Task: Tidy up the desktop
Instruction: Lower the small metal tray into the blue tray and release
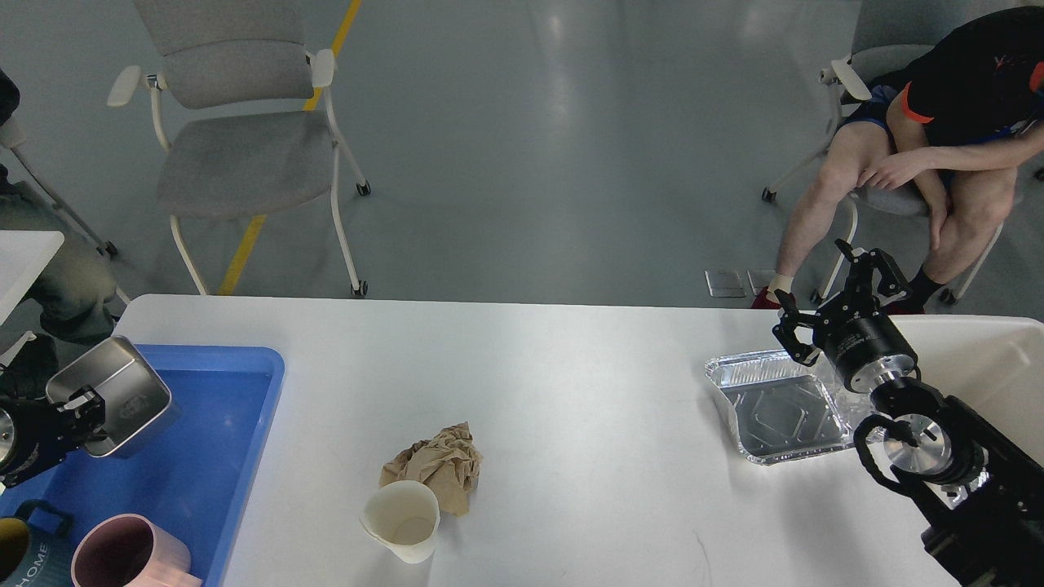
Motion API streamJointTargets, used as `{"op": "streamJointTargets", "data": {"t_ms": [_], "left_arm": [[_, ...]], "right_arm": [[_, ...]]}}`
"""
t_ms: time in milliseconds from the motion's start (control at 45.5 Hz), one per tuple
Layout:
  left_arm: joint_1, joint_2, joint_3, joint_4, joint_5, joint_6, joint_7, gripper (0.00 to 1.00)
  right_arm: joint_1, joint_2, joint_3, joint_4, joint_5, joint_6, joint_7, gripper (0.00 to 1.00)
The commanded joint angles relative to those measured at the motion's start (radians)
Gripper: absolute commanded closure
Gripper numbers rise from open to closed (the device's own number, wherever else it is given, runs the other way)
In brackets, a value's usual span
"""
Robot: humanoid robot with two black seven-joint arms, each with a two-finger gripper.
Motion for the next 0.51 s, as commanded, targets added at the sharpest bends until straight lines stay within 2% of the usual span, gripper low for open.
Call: {"op": "streamJointTargets", "data": {"t_ms": [0, 88, 154, 242, 395, 483], "left_arm": [[0.014, -0.052, -0.001, 0.033, 0.002, 0.02, 0.0, 0.98], [0.016, -0.071, 0.0, 0.047, 0.001, 0.035, 0.0, 0.95], [0.017, -0.074, -0.001, 0.047, -0.004, 0.041, 0.0, 0.87], [0.016, -0.08, -0.001, 0.047, -0.013, 0.057, 0.0, 0.64], [0.016, -0.083, -0.017, 0.047, -0.016, 0.075, 0.0, 0.3], [0.006, -0.077, -0.02, 0.044, -0.019, 0.075, 0.0, 0.16]], "right_arm": [[-0.001, -0.001, 0.0, 0.0, 0.001, 0.0, 0.0, 0.0], [-0.001, -0.001, 0.0, 0.0, 0.0, 0.0, 0.0, 0.0], [-0.001, -0.001, 0.0, 0.002, 0.001, 0.0, 0.0, 0.0], [-0.001, -0.003, 0.0, 0.002, 0.001, 0.0, 0.0, 0.0], [-0.001, -0.003, 0.0, 0.002, 0.001, 0.0, 0.0, 0.0], [-0.001, -0.003, 0.0, 0.002, 0.001, 0.0, 0.0, 0.0]]}}
